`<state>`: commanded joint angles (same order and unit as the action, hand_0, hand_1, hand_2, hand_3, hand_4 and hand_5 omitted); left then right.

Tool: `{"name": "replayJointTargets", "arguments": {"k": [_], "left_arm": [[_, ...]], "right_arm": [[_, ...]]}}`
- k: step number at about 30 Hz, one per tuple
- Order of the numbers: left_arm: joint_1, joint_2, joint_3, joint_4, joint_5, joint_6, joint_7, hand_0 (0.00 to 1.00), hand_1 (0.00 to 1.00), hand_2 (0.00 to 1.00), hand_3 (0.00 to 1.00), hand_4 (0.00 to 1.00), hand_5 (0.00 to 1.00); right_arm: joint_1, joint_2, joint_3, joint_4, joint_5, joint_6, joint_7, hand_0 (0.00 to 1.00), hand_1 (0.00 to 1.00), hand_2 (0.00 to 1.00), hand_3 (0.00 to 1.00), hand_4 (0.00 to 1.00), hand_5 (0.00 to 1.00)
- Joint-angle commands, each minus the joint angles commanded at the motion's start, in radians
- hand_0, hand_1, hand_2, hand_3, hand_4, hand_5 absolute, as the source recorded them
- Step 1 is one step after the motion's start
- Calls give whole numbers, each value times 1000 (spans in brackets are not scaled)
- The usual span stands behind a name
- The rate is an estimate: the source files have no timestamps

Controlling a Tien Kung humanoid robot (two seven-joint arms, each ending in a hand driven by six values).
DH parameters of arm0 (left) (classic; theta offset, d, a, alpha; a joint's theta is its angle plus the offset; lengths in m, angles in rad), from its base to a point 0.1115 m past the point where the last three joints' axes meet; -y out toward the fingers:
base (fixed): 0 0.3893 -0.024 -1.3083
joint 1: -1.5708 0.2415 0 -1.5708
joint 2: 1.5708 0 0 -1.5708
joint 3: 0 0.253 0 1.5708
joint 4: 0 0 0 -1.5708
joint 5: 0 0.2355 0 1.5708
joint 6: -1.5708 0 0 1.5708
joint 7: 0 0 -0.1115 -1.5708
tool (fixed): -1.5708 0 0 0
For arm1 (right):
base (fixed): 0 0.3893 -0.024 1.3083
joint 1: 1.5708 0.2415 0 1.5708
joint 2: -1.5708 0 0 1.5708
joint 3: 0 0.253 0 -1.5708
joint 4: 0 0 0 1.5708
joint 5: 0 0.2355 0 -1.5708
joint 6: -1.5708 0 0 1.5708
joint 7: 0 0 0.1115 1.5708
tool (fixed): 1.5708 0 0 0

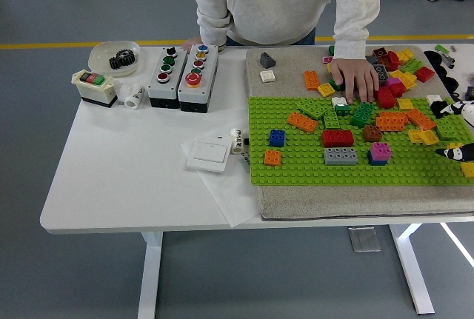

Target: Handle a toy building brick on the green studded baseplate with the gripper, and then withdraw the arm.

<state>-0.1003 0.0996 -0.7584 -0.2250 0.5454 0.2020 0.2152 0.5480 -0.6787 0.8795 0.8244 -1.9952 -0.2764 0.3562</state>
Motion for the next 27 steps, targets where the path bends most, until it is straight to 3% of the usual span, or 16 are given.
{"name": "replayJointTargets", "arguments": {"k": [1, 8, 18, 27], "left_arm": [[0, 0, 0, 0, 1, 0, 0, 801, 846, 843, 745, 808, 676], [3, -1, -4, 0, 8, 0, 3, 801, 846, 843, 744, 807, 675], [5, -1, -8, 0, 18, 0, 4, 801, 848, 842, 745, 808, 677], [3, 0, -7, 0, 18, -2, 4, 801, 848, 843, 744, 808, 678]], "right_arm": [[0, 1, -3, -6, -1, -6, -1, 674, 656, 700, 599, 835, 243], [8, 15, -31, -57, 53, -30, 6, 659, 649, 672, 576, 810, 225], [-7, -8, -22, -55, -1, 31, 1, 657, 645, 663, 570, 804, 222], [-11, -33, -46, -53, -28, 49, 2, 661, 647, 668, 573, 804, 223]]}}
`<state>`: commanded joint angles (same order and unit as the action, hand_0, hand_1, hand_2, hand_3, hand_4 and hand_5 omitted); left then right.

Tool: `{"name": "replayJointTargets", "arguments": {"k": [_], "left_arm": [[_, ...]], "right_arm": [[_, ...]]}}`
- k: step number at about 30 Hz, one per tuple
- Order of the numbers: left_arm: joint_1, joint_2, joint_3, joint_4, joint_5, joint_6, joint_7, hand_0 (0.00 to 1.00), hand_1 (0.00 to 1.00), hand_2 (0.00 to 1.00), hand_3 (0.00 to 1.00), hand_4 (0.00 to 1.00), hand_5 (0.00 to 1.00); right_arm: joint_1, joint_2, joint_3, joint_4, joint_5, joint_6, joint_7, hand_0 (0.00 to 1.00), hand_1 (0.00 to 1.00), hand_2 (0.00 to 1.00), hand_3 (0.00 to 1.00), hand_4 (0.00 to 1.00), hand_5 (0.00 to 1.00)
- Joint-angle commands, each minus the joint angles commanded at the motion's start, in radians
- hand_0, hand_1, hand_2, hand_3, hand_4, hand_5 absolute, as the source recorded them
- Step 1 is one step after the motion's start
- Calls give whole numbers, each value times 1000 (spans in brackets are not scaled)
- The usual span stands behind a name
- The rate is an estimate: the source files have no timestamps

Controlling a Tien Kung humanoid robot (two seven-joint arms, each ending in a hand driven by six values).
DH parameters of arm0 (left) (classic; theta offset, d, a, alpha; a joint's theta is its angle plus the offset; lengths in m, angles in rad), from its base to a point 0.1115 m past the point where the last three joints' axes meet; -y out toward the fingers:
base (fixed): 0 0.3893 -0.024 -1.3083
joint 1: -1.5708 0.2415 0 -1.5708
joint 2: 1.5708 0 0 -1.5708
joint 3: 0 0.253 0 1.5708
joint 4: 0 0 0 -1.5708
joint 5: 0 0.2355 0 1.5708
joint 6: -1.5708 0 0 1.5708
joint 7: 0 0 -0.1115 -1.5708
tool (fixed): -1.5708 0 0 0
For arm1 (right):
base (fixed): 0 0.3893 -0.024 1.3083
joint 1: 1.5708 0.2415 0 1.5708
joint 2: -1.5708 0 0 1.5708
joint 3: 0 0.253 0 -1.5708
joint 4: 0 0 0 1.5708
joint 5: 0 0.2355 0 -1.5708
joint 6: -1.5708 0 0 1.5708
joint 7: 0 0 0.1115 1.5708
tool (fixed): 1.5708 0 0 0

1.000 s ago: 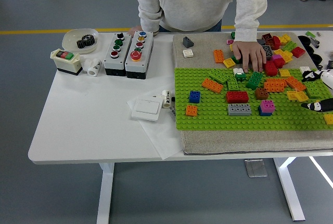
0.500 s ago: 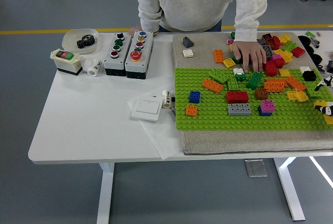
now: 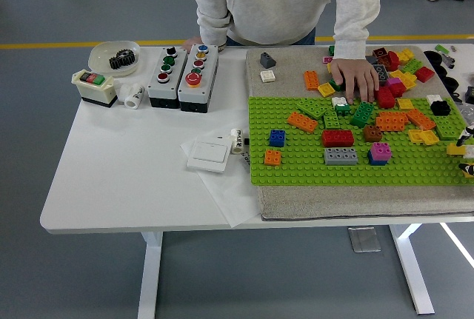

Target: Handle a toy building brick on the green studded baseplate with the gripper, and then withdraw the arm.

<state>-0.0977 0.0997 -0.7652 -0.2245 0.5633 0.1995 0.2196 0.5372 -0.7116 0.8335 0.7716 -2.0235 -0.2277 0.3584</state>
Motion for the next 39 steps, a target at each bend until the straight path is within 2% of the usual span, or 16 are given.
{"name": "replayJointTargets", "arguments": {"k": [9, 17, 28, 39], "left_arm": [[-4, 1, 6, 1, -8, -1, -3, 801, 847, 842, 743, 807, 677], [-5, -1, 5, 1, -10, 0, -4, 799, 847, 841, 740, 806, 677], [-5, 0, 11, 0, -18, 1, -4, 799, 847, 842, 740, 804, 675], [-7, 1, 15, 0, -25, 1, -5, 801, 846, 841, 740, 803, 675]], "right_arm": [[-6, -13, 1, 1, -10, 15, -2, 665, 649, 671, 574, 807, 224], [-2, -9, 17, 49, 52, 7, -8, 666, 650, 675, 579, 812, 227], [51, 42, 4, 114, 159, 10, -39, 667, 650, 679, 579, 817, 238], [64, 62, -13, 163, 187, 35, -69, 666, 651, 680, 584, 825, 241]]}}
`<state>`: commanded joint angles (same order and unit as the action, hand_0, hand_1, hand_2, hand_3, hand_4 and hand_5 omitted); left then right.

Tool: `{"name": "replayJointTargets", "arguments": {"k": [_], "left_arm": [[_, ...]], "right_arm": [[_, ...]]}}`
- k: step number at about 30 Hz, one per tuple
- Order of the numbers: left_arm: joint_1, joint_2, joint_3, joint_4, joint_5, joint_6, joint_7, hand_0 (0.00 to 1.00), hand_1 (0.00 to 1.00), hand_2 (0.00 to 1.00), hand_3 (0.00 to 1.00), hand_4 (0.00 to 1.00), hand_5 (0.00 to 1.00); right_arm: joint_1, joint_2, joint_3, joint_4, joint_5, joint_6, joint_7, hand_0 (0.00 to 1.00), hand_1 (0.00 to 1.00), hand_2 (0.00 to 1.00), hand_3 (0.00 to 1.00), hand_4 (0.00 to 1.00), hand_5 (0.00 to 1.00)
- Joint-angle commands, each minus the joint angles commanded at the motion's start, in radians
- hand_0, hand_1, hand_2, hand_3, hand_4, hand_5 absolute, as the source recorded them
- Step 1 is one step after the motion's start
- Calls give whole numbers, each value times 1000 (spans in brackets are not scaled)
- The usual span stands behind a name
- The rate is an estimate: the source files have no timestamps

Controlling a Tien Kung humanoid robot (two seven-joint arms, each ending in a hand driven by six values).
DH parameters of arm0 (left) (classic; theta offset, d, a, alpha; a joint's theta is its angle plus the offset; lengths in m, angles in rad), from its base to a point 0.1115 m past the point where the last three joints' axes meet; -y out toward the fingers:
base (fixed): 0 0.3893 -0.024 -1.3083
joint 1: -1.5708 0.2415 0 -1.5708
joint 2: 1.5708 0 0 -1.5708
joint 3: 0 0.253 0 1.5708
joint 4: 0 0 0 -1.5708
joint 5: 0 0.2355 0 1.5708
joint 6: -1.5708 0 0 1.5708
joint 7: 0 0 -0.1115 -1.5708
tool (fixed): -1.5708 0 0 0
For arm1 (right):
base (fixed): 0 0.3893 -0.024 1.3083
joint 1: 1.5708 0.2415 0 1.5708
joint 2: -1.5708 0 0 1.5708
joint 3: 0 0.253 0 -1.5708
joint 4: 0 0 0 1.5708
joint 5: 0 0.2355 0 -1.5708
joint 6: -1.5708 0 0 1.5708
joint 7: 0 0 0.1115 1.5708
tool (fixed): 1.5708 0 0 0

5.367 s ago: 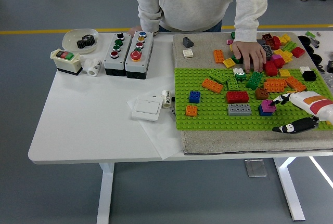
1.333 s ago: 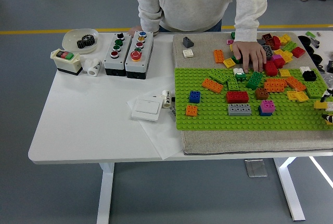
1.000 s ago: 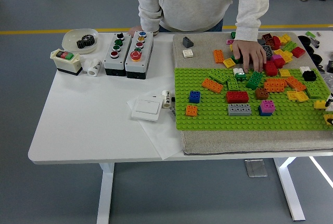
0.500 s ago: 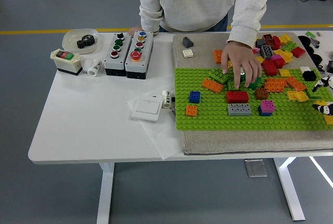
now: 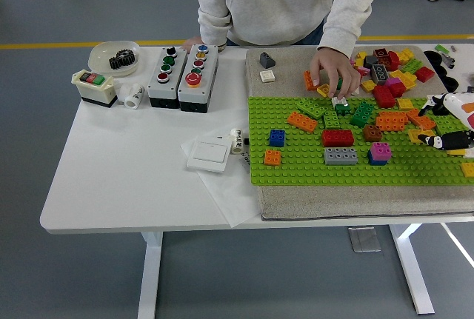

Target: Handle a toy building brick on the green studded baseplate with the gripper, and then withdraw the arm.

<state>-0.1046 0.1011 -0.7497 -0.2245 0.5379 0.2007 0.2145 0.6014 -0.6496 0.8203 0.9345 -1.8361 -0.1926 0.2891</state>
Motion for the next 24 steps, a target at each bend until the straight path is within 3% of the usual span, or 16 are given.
{"name": "replayJointTargets", "arguments": {"k": [16, 19, 24], "left_arm": [[1, 1, 1, -1, -2, 2, 1, 800, 845, 840, 737, 802, 674], [2, 1, 0, -2, -1, 2, 2, 800, 845, 840, 737, 802, 674], [5, 3, 2, -4, 1, 2, 6, 800, 845, 840, 737, 802, 675]], "right_arm": [[74, 54, -61, 58, 10, -9, -44, 673, 653, 692, 591, 842, 278], [91, 70, -83, 57, 14, -8, -48, 673, 653, 692, 591, 842, 278], [145, 131, -159, 3, 13, -24, -61, 673, 653, 693, 591, 843, 279]]}}
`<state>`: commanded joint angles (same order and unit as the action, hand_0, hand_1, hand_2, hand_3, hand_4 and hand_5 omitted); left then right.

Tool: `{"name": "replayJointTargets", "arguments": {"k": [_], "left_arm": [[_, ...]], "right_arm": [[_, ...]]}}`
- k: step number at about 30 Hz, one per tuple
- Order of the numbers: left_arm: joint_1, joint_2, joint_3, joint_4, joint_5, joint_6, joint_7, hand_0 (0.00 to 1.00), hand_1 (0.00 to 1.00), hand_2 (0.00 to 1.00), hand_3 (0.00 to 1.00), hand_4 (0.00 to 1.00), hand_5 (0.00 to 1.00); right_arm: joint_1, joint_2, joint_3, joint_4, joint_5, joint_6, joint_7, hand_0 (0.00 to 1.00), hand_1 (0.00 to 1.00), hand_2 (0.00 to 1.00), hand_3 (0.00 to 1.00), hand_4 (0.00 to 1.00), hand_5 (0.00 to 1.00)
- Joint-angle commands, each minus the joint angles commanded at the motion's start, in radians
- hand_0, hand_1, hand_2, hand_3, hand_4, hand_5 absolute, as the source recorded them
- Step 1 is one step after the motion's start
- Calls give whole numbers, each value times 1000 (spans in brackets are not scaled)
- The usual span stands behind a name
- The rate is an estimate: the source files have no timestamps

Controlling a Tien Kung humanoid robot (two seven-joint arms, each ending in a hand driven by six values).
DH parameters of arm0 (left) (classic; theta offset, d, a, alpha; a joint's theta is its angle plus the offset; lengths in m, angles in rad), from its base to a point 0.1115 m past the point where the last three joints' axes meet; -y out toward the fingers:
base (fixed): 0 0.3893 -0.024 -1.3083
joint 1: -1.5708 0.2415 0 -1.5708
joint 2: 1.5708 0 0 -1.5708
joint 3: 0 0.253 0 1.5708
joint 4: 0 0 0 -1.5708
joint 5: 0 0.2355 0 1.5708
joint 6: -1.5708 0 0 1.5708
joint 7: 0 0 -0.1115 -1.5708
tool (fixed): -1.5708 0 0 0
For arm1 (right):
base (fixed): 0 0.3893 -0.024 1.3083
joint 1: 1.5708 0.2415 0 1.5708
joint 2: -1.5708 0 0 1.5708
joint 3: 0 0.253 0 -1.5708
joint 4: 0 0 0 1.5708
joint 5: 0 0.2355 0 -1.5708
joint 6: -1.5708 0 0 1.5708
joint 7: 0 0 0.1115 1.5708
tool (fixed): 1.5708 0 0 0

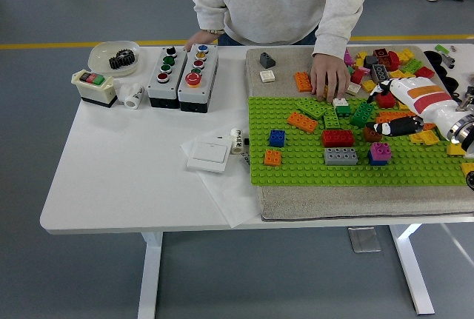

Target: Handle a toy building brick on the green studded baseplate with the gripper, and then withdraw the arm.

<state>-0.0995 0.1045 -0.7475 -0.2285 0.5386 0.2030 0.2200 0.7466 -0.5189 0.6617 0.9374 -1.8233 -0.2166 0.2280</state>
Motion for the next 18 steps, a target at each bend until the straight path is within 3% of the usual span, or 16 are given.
{"name": "replayJointTargets", "arguments": {"k": [10, 18], "left_arm": [[2, 5, 4, -3, -2, 1, 2, 801, 844, 837, 737, 802, 673], [3, 7, 1, -4, 5, 3, 4, 801, 844, 838, 737, 802, 672]], "right_arm": [[66, 68, -113, -93, -22, -19, -40, 676, 653, 695, 593, 850, 284], [98, 110, -145, -130, -19, 10, -78, 675, 653, 695, 594, 852, 284]]}}
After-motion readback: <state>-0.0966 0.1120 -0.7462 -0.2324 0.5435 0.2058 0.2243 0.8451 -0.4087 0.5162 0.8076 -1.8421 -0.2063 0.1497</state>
